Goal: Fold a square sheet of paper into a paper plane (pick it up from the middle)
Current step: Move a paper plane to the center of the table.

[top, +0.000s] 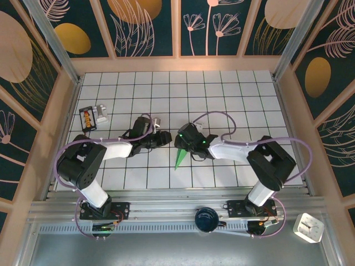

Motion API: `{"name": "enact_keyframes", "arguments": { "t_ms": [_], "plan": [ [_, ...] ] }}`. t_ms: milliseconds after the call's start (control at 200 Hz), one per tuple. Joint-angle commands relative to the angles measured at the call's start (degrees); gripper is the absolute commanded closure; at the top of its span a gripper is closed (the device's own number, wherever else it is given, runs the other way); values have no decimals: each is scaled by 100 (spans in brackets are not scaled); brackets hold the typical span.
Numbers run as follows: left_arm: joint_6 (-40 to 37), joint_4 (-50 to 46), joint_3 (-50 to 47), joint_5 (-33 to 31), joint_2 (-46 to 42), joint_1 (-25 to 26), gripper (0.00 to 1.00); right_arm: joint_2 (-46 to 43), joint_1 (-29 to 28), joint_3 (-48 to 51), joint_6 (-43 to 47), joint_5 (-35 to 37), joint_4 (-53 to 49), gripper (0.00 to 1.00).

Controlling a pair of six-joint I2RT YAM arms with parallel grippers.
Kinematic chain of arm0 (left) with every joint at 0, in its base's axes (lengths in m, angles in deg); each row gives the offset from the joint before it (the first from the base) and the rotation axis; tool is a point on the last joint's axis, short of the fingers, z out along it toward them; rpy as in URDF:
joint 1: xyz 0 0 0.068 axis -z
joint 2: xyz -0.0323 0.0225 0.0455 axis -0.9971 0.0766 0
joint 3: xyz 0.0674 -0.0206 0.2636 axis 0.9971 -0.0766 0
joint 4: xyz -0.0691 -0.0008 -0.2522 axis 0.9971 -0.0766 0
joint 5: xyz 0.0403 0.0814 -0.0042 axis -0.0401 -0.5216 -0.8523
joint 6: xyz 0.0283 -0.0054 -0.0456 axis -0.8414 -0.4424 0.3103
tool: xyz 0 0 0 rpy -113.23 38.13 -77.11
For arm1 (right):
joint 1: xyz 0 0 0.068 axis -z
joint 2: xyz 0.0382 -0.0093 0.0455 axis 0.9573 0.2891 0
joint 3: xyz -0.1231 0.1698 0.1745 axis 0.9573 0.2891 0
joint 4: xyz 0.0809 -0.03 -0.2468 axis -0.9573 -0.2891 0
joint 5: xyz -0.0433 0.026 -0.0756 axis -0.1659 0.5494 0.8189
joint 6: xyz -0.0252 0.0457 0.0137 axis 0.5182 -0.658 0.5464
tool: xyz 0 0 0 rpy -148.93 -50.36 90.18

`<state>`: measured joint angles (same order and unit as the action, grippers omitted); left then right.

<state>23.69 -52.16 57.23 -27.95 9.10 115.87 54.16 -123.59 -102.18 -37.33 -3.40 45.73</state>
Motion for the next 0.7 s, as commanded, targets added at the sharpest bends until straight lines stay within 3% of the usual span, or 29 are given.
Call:
{"name": "enact_keyframes", "arguments": {
  "t_ms": [0, 145, 696],
  "plan": [
    [-100, -7, -131, -37, -62, -55, 67, 303, -109, -298, -145, 873, -854, 25],
    [-134, -33, -135, -61, -117, -55, 67, 427, -120, -362, -214, 956, -963, 26],
    [-154, -146, -7, 3, -58, -64, 67, -112, 80, 163, -339, 664, -612, 68]
  ]
}}
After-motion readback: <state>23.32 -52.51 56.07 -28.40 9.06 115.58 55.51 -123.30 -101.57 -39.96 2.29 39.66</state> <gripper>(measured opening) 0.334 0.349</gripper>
